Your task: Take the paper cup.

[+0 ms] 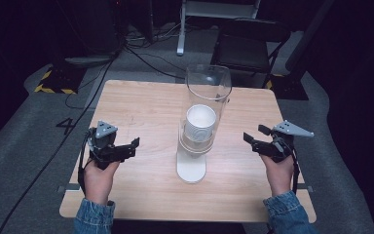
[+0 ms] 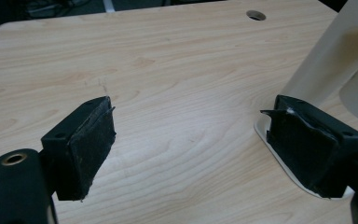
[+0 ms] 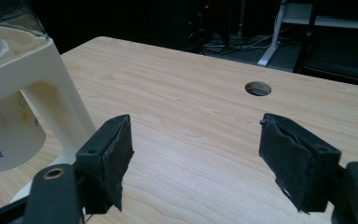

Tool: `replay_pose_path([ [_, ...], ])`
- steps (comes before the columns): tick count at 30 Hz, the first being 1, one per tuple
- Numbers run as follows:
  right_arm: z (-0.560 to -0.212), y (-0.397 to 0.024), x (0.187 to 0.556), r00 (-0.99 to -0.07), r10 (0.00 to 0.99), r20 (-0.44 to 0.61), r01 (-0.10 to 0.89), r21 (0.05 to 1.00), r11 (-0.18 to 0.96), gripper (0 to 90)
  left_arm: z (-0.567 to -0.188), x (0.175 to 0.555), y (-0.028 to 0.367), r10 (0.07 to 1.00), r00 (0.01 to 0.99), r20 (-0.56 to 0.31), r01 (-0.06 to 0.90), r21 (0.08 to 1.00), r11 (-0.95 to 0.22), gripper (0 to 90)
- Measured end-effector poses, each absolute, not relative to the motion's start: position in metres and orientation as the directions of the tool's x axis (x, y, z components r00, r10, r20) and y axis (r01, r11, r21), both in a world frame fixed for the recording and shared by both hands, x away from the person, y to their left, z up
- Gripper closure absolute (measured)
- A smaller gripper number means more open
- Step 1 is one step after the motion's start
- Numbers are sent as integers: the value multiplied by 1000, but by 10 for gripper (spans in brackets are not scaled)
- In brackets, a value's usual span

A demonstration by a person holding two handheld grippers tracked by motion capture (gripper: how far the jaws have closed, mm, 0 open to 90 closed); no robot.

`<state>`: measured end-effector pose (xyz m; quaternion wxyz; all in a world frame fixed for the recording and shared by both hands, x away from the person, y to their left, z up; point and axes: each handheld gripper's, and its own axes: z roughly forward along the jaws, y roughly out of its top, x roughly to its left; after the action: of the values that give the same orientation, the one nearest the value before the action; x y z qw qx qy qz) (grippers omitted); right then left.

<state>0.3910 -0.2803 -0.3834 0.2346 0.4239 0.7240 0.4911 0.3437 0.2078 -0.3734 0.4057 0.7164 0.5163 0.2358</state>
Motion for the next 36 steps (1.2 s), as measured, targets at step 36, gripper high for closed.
replay_pose_path([
  [36,-399,-243,393,-653,747,123,399,894,201,231,-366,334,200,902,425,-81,536,825,-178,154],
])
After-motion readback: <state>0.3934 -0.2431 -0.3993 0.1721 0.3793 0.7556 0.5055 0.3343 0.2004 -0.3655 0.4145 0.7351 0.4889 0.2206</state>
